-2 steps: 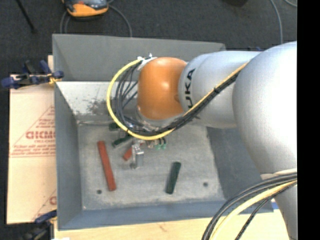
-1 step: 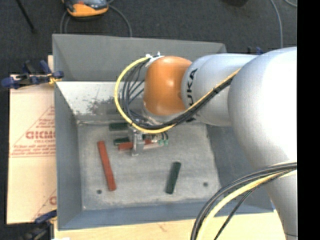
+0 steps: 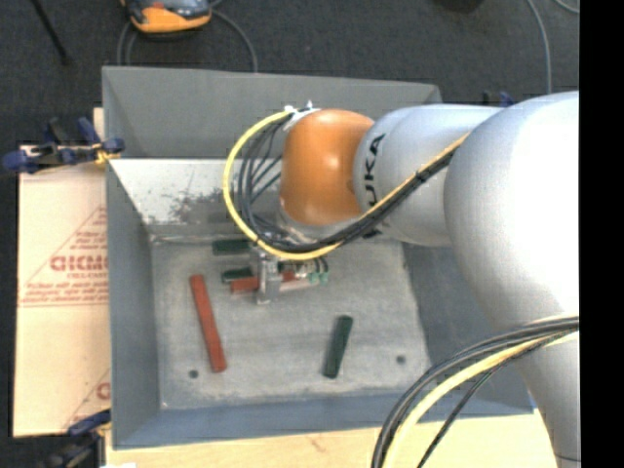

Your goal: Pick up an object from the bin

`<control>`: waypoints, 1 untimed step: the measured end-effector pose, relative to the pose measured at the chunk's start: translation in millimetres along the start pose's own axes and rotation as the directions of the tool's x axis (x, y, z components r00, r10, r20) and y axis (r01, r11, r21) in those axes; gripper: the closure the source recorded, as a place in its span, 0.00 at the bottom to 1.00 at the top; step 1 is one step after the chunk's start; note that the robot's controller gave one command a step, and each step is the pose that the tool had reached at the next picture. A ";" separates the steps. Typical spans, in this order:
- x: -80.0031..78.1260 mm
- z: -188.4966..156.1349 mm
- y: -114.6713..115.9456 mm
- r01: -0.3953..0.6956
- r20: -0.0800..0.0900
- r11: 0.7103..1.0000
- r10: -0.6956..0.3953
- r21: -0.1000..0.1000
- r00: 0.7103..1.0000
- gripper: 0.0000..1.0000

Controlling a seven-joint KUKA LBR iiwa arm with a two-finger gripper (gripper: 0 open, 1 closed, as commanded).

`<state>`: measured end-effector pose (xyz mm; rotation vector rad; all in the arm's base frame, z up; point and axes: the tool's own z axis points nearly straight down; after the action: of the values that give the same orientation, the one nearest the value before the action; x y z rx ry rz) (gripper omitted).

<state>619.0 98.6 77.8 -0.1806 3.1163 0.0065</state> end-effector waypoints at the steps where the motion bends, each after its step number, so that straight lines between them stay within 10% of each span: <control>1: 2.4 -4.8 -0.3 0.003 -0.005 1.000 -0.003 0.000 1.000 1.00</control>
Offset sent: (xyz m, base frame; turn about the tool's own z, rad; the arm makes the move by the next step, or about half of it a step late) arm -0.0442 -0.0009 -0.0078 0.0398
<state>616.6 98.0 82.5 -0.1853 3.1213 0.0056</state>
